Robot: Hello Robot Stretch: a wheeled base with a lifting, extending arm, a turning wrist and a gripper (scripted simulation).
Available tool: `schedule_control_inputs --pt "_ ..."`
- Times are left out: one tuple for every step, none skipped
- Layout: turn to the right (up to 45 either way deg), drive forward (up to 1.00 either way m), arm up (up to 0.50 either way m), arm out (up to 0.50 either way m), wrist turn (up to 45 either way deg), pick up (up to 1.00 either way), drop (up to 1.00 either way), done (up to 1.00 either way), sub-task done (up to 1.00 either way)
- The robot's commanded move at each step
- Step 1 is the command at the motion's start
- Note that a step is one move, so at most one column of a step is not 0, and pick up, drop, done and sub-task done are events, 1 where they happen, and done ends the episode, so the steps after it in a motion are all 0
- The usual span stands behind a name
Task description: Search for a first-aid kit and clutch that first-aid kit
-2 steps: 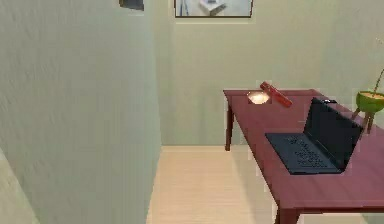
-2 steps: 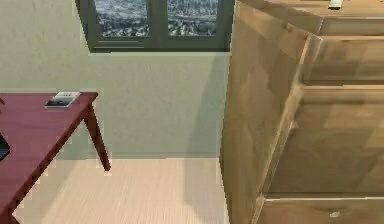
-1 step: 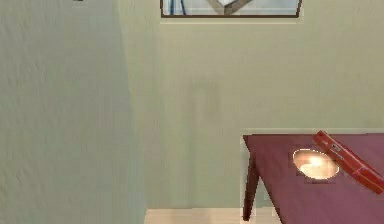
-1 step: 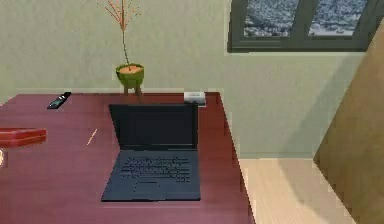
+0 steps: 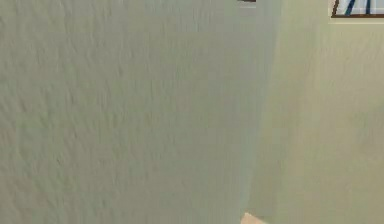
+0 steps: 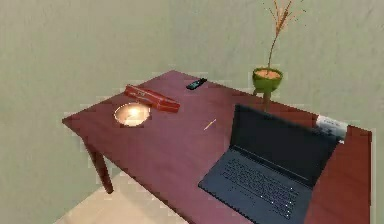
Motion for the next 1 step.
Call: schedule_control_inputs --pt "45.0 0.00 0.00 0.00 0.0 0.00 0.00 0.00 0.00"
